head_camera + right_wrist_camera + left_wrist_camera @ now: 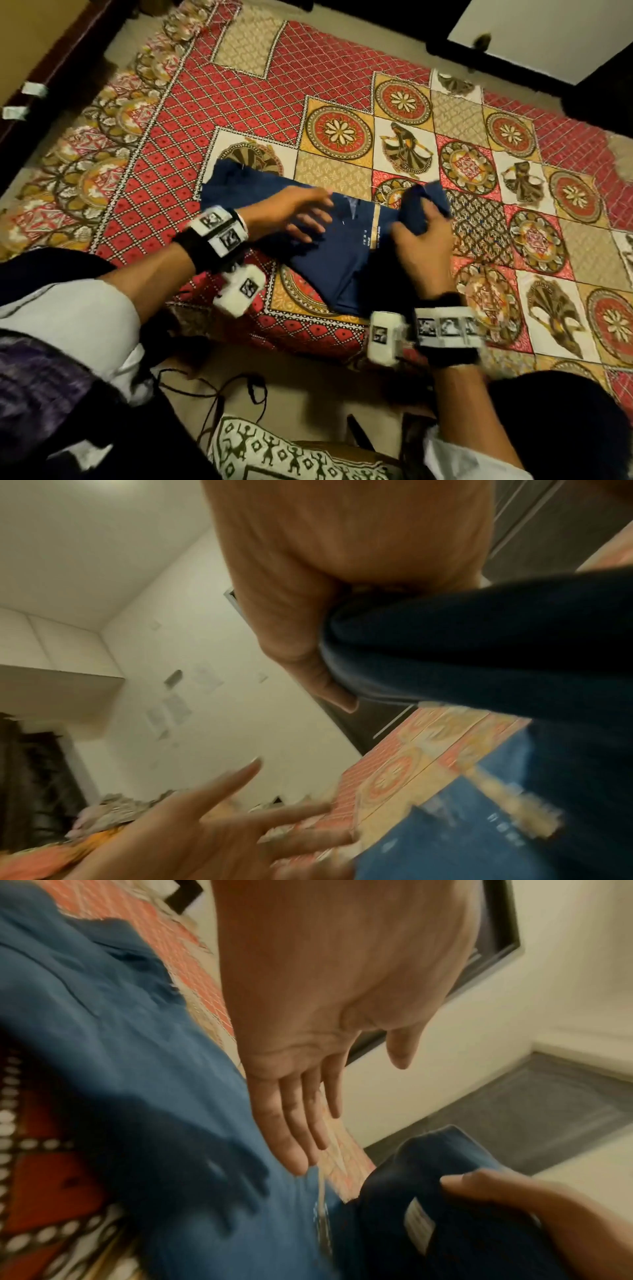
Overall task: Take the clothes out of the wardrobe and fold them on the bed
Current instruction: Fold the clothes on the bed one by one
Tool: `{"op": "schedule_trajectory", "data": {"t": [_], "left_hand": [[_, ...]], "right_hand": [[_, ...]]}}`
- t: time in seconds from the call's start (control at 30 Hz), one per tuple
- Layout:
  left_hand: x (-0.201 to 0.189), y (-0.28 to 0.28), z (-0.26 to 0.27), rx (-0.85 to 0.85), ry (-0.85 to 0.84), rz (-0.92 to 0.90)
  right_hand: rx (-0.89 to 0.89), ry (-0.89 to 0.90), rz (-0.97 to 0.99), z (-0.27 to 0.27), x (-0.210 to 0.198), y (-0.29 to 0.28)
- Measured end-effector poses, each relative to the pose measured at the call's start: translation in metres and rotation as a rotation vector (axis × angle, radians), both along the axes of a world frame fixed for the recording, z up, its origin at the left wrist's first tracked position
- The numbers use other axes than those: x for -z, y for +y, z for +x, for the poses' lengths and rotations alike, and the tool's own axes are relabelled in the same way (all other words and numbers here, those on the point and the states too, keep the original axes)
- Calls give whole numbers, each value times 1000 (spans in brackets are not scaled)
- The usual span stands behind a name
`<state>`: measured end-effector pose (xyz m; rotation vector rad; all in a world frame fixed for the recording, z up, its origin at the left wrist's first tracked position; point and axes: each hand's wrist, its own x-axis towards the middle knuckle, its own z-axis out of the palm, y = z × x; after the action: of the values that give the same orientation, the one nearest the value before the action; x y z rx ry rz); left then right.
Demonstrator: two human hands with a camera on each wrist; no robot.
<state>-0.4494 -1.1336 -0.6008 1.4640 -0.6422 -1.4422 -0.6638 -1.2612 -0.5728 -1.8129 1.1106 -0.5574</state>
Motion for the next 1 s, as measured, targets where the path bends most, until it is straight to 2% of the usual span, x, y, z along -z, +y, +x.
{"op": "schedule_trajectory", "data": {"t": [0.03, 0.1, 0.17, 0.27, 0.37, 0.47, 0.63, 0.7, 0.9, 1.0], "left_hand": [[-8, 2, 14, -31, 89, 30], [-18, 11, 43, -59, 159, 65], [-23, 23, 69, -54, 104, 47], [-22, 31, 86, -107, -90, 72], [-10, 34, 96, -248, -257, 232], [3, 32, 105, -319, -347, 282], [3, 31, 123, -443, -365, 120], [5, 34, 131, -471, -374, 108], [24, 46, 140, -583, -401, 265], [39, 45, 144, -542, -434, 354]], "right_hand": [[-88, -11, 19, 31, 3, 21], [-233, 19, 86, 85, 20, 60], [-308, 5, 169, 123, 31, 97], [-344, -32, 255, 148, 33, 133], [-341, -37, 326, 154, 43, 141], [-331, -40, 322, 154, 50, 141], [-289, -97, 364, 155, 53, 143], [-299, -82, 375, 162, 57, 149], [-391, 44, 488, 167, 73, 160], [-462, 33, 514, 151, 68, 162]]}}
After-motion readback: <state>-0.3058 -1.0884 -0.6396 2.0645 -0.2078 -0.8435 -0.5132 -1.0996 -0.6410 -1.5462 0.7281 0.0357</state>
